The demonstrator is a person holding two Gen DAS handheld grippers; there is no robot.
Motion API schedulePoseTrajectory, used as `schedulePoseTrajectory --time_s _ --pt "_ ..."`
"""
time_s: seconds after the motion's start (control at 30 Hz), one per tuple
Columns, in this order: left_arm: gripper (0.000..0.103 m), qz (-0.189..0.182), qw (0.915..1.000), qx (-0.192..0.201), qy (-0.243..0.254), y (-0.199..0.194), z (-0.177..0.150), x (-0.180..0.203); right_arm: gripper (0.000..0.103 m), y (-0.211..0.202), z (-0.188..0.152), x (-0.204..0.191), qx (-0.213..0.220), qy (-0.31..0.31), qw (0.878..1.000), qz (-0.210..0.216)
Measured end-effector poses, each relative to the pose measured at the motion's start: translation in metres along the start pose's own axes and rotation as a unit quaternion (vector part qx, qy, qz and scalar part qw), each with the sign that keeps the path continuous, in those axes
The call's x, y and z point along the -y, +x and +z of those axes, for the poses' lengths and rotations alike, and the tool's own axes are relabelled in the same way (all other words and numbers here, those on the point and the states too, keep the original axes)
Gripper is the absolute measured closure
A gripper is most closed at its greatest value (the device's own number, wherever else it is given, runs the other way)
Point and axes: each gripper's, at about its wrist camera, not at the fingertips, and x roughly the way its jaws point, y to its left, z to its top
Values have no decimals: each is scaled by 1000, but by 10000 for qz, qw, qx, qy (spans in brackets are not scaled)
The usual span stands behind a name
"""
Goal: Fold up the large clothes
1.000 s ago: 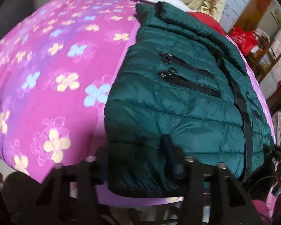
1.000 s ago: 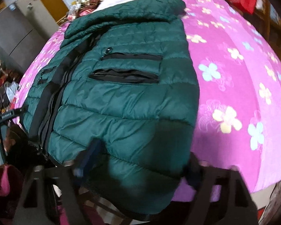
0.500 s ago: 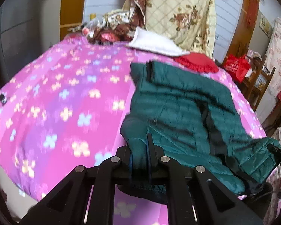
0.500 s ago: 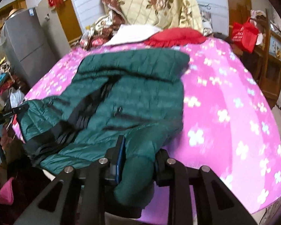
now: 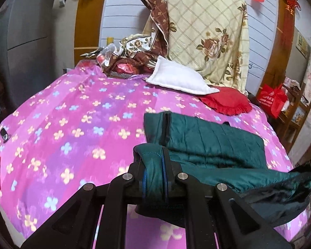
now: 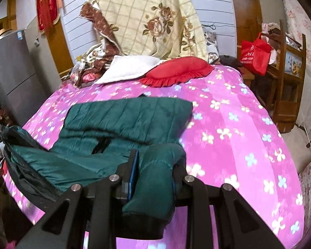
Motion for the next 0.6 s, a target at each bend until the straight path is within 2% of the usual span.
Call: schedulePoseTrajectory --time_s 0.6 --pt "103 534 9984 137 -133 73 57 14 77 84 82 8 197 -13 9975 -671"
